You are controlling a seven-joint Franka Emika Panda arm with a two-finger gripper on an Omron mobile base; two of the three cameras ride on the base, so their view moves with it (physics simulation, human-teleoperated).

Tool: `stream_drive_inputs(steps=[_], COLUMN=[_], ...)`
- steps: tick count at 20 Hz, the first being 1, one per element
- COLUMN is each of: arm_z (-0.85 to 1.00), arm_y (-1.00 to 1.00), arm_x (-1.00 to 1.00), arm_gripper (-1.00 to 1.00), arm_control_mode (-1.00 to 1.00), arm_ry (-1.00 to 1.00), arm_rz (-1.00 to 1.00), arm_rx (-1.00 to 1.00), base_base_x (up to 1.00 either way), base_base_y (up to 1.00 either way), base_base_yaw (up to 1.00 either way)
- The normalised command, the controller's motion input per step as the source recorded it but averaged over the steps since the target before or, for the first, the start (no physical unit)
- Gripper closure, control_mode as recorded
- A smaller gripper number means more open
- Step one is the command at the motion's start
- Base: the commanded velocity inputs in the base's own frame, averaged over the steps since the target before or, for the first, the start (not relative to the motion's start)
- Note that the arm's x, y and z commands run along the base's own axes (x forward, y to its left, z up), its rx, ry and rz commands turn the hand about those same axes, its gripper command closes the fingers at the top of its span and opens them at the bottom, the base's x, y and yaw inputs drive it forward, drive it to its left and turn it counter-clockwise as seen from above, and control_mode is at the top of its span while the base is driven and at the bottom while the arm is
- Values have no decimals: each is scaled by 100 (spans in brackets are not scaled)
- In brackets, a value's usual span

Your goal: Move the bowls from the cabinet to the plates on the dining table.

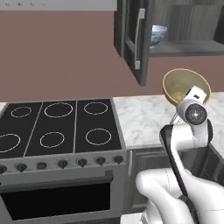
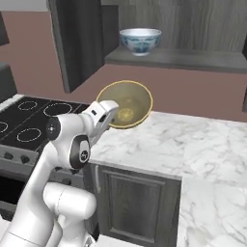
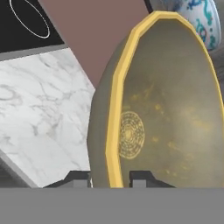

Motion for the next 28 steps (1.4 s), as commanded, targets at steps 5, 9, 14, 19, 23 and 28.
stream_drive_inputs(steps=[5, 9, 14, 19, 23, 28], arm_z=[0, 0, 0, 0, 0, 0], arm_y=[0, 0, 0, 0, 0, 0], arm_x=[0, 0, 0, 0, 0, 0], arm_gripper=[100, 100, 100, 100, 100, 100], arm_control_mode=[100, 100, 100, 100, 100, 100], arm_ry=[0, 0, 0, 0, 0, 0], arm_rz=[0, 0, 0, 0, 0, 0], arm_rx=[0, 0, 0, 0, 0, 0], base_base_x=[-23, -51, -59, -39, -32, -15], base_base_y=[67, 76, 80, 70, 71, 61], base_base_yaw=[27, 22, 21, 17, 18, 28])
